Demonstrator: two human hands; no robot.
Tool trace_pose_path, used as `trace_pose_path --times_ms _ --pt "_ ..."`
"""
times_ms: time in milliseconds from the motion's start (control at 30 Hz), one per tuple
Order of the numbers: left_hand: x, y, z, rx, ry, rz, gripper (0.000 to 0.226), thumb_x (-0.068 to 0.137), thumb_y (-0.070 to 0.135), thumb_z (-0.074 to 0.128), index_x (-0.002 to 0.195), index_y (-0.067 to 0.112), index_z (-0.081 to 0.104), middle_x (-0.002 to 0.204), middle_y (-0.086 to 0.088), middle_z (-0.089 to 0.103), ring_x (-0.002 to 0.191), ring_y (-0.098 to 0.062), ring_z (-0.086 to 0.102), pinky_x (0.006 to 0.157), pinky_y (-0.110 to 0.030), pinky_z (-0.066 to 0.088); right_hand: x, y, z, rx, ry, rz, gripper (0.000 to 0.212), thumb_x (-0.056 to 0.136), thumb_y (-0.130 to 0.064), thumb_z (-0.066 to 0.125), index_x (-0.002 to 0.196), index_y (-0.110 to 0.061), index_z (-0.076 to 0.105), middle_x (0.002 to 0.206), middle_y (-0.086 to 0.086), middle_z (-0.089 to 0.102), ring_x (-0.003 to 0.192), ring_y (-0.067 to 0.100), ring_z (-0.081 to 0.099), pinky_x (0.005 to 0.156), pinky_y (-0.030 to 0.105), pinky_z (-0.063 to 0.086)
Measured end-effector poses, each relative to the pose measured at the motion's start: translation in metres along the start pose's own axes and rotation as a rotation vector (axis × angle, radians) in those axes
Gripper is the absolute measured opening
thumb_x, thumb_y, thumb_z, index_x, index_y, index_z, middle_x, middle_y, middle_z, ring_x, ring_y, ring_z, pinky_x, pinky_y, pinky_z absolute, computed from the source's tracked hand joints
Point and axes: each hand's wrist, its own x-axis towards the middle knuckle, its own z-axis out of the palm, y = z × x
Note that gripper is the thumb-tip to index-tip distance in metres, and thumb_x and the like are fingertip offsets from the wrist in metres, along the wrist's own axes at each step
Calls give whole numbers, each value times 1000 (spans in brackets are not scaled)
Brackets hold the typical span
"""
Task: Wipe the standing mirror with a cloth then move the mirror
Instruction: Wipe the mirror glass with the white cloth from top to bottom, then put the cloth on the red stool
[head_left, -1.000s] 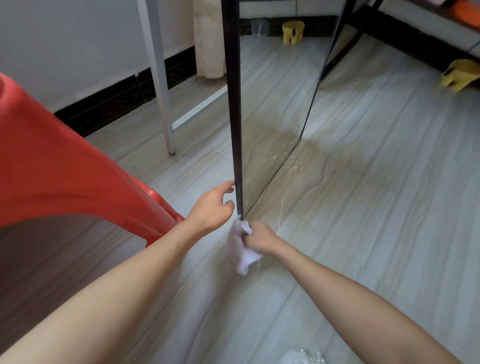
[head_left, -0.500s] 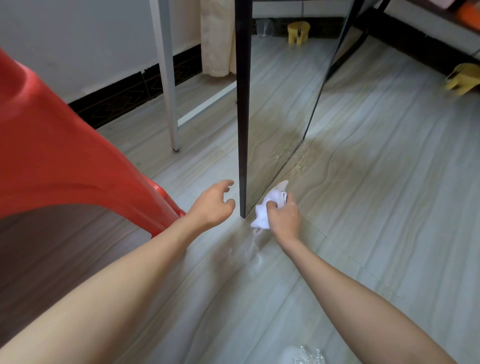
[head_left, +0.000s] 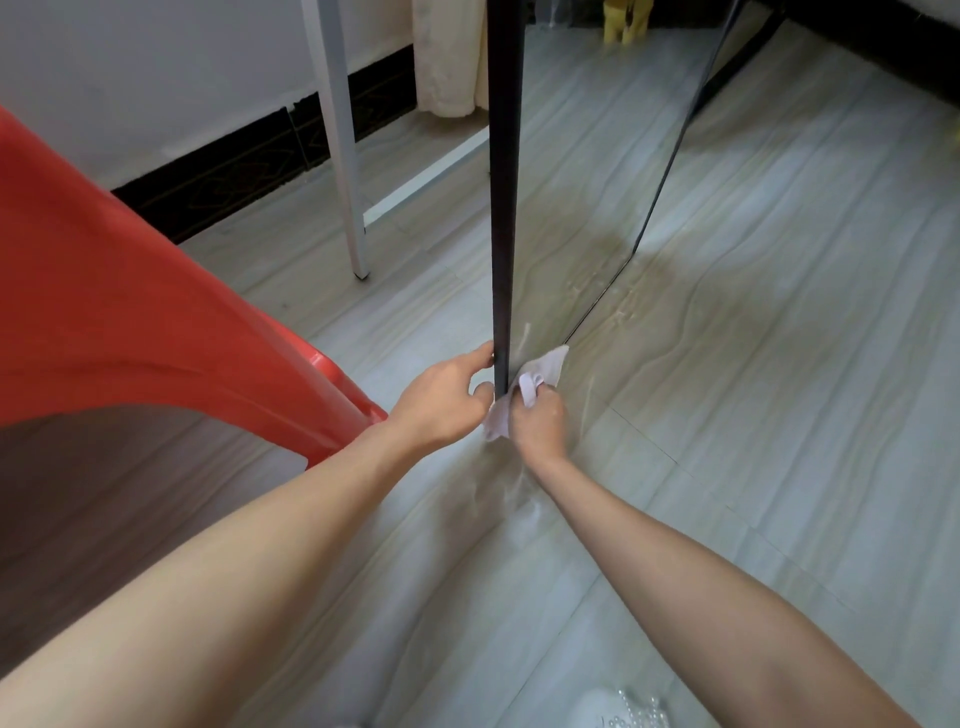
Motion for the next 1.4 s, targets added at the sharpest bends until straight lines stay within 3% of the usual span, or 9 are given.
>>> trace_pose_path --times_ms 200,367,467,733,867,1000,1200,1300,1400 --pt "1 -6 1 5 -8 21 58 92 13 41 143 36 27 135 10 52 121 -21 48 93 -31 41 22 12 -3 -288 -248 45 28 90 -5 41 113 1 57 117 20 60 111 31 55 74 21 34" --pt "4 -10 4 -40 -29 -6 56 93 14 42 144 32 27 138 4 49 125 -18 45 98 -29 36 13 3 -22 -587 -707 98 16 85 -15 49 69 -16 46 68 1 46 59 14 45 48 22 33" --pt "4 -14 11 -59 -80 -79 53 94 13 42 144 25 30 141 -3 44 127 -19 43 103 -28 33 2 3 -28 -611 -841 147 15 64 -23 52 66 -17 39 66 -1 36 56 13 35 49 23 25" --pt "-2 -21 19 -208 -317 -255 42 93 11 45 134 17 47 135 0 50 124 -16 46 105 -26 33 -4 10 -55 -161 -748 183 24 53 -18 46 77 -17 48 75 0 47 68 15 50 51 20 38" --pt "-7 -21 17 -139 -444 -221 20 87 8 48 103 15 59 101 0 57 99 -19 53 84 -26 41 -3 14 -61 -43 -709 155 26 61 -19 51 87 -17 56 81 0 58 74 13 57 51 18 44" --pt "-11 -24 13 -68 -266 -213 12 92 18 48 80 14 52 74 4 51 77 -17 46 57 -20 34 0 25 -57 87 -493 162 16 86 -14 57 101 -15 58 93 2 63 76 13 59 51 19 40" --pt "-32 -5 -8 162 -61 -33 18 94 22 44 103 10 54 95 -7 64 89 -29 57 71 -33 42 -18 12 -55 167 -325 209 35 84 -22 60 117 -11 55 121 11 61 107 28 61 81 39 52" --pt "-64 22 -22 262 37 51 22 93 21 45 107 12 58 105 -7 63 97 -28 56 73 -34 44 -51 -19 -75 124 -274 213 14 91 -21 48 99 -16 58 108 8 60 99 25 60 79 37 51" --pt "-104 61 -41 317 180 159 21 87 18 47 93 10 66 92 -9 63 84 -32 59 60 -33 38 -86 -53 -99 2 -206 146 19 92 -20 46 89 -11 61 93 12 60 85 26 55 64 29 45"
